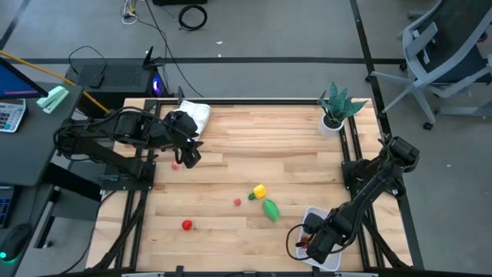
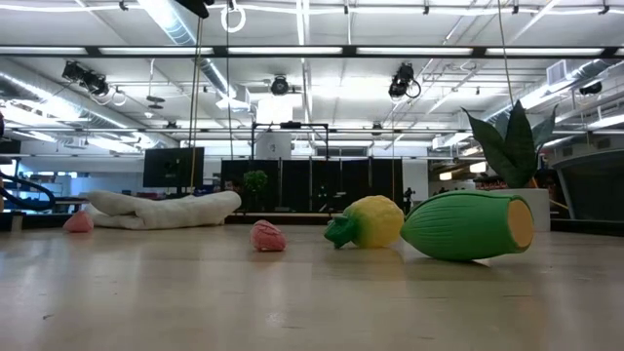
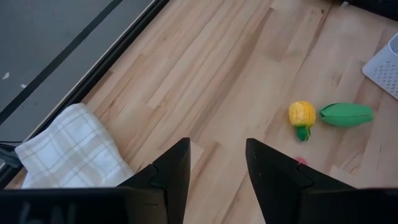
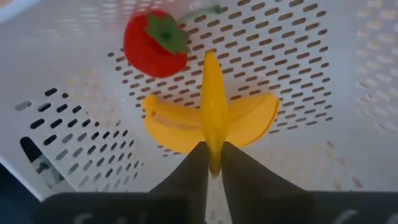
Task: Pick and placing Produce into tupperware
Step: Put the yellow corn into the white basket, then put the top pink peach into the white basket
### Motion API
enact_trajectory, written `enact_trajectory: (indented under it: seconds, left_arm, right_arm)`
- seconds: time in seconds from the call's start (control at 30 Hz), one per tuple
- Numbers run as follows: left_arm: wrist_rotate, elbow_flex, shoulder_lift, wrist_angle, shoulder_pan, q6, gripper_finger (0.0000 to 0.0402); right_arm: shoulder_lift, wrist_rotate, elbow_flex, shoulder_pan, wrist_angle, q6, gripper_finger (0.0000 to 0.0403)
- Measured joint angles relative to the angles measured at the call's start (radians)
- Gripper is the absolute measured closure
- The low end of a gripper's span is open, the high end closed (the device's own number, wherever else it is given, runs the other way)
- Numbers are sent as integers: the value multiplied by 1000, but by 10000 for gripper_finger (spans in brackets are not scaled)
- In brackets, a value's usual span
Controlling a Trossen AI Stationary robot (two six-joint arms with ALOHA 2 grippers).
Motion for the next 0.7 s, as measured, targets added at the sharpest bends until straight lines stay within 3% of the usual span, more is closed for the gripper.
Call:
enact_trajectory:
  seconds: [0.4,0.53,0.7]
  left_arm:
    - [0,0,0,0,0,-16,239]
    - [5,0,7,0,0,0,239]
    - [125,1,44,8,0,62,239]
  right_arm:
    - [-28,12,0,-53,-42,-78,253]
    - [-69,47,0,-90,-46,-81,246]
    - [-156,50,0,-154,-45,-49,249]
